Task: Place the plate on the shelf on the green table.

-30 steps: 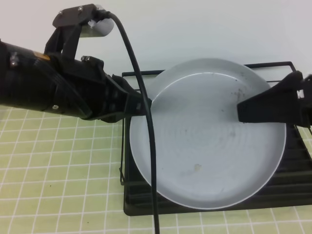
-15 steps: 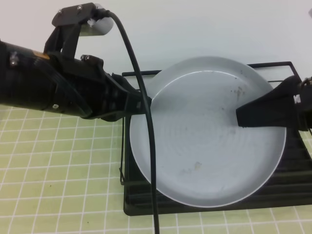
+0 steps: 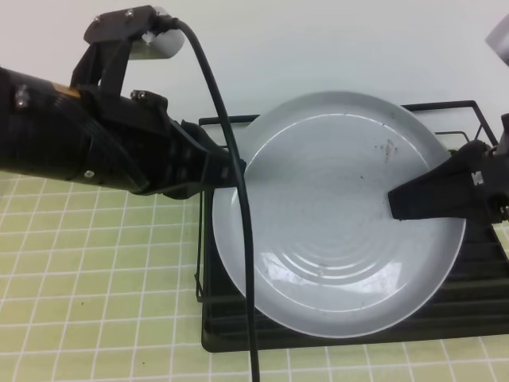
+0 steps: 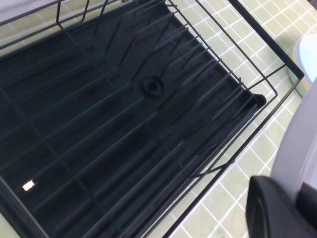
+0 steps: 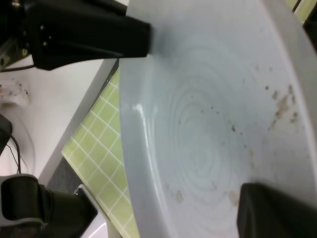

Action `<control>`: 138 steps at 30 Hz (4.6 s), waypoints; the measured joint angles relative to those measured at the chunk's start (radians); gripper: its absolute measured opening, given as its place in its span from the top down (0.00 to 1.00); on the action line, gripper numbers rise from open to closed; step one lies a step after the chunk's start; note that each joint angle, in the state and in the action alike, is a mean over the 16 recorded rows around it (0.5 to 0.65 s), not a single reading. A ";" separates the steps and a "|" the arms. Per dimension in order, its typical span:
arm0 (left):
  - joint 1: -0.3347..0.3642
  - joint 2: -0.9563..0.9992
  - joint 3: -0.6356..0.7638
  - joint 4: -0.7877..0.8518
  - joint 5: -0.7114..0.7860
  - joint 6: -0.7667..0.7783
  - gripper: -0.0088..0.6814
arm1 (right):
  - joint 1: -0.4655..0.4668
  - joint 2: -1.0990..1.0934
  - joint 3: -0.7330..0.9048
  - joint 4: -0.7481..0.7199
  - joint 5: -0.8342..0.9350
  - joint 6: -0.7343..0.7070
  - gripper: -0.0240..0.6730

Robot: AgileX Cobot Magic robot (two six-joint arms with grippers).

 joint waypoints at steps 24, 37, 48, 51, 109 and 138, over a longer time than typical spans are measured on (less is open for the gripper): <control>0.000 -0.002 -0.002 0.161 0.047 -0.057 0.43 | 0.000 -0.072 -0.084 -0.551 -0.143 0.000 0.82; 0.001 -0.005 0.007 0.309 0.090 -0.210 0.92 | 0.000 0.022 -0.092 -0.879 -0.422 -0.239 0.82; 0.002 -0.076 0.198 0.328 -0.082 -0.327 0.99 | 0.000 0.078 -0.093 -0.938 -0.553 -0.370 0.82; 0.002 -0.109 0.293 0.316 -0.175 -0.340 0.99 | 0.000 0.077 -0.093 -0.940 -0.586 -0.405 0.82; 0.002 -0.192 0.559 0.200 -0.454 -0.351 0.99 | 0.000 0.220 -0.093 -0.633 -0.591 -1.001 0.82; 0.002 -0.192 0.558 0.200 -0.465 -0.351 0.99 | 0.000 0.306 -0.093 -0.625 -0.620 -1.004 0.82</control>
